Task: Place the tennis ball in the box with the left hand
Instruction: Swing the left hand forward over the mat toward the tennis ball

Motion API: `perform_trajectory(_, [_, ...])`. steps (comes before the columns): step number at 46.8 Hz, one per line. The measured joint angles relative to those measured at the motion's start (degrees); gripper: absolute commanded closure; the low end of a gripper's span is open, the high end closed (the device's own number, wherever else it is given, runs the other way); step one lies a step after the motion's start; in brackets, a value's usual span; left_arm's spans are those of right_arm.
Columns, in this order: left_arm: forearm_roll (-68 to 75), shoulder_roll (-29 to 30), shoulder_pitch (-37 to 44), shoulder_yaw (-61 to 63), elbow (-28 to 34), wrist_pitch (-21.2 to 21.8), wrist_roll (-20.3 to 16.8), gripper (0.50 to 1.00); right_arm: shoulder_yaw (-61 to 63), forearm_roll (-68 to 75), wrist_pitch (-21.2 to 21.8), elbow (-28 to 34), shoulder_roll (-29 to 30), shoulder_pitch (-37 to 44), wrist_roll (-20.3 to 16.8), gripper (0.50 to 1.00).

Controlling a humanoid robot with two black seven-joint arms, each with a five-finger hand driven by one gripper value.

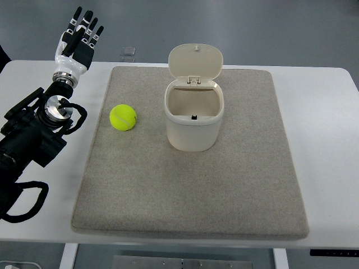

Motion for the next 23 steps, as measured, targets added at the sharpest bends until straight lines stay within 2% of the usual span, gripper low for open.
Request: perform_trajectory(23, [0.7, 1.7, -2.3, 0.3, -0.4, 0.2, 0.4, 0.568, 0.0, 0.0, 0.0, 0.0, 0.0, 0.0, 0.0, 0.562])
